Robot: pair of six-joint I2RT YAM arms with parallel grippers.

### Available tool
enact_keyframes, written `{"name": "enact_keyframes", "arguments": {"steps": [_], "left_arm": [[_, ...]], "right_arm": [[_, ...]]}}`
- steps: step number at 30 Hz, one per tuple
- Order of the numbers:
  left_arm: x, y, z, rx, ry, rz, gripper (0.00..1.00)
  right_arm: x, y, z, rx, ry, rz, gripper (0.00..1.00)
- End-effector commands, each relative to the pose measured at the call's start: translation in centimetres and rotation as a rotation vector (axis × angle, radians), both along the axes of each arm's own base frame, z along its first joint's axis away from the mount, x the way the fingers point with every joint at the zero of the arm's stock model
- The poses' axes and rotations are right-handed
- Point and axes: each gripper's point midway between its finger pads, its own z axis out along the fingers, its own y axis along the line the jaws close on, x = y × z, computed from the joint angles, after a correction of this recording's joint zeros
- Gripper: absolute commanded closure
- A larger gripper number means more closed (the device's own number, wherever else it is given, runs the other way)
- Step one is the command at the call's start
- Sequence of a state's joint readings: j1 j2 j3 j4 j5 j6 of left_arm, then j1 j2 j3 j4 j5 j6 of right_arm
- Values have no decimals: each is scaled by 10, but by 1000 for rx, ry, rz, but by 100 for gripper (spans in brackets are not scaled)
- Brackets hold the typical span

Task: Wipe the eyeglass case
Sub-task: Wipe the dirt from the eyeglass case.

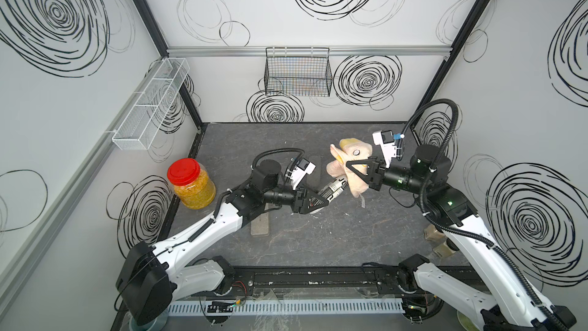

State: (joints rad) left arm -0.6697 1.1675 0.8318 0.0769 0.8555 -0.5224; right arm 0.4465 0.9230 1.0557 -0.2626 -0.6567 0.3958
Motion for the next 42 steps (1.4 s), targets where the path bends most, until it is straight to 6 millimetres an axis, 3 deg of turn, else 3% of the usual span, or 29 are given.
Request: {"name": "enact_keyframes", "arguments": {"steps": [1,5,9,12,15,19,25,34,42], "left_arm": [[-3,-1,21,-60,-94,-26,40],[-5,-4,27,-60,-100,-25,40],[-11,-13,21,87,-185,-1,40],[-7,-15,3,244,-243,54,41],[-3,-14,-9,375,-332,119,40],[-2,-9,-10,547,-601,250,40],[-3,-2,-9,724,-876,336,39],[-5,-6,-7,733,-964,354,38],[-9,-11,-14,803,-1042,352,37]], "right_arm": [[18,-2,-36,-77,97,-49,96],[47,-26,-63,-211,152,-241,97],[63,-52,-65,-268,204,-328,97],[68,-71,-55,-284,226,-360,96],[62,-71,-41,-243,224,-296,95],[58,-72,-24,-165,222,-221,95],[41,-40,-14,-92,236,1,94],[1,19,-58,-135,326,268,94],[-10,58,-85,-211,368,363,93]]}}
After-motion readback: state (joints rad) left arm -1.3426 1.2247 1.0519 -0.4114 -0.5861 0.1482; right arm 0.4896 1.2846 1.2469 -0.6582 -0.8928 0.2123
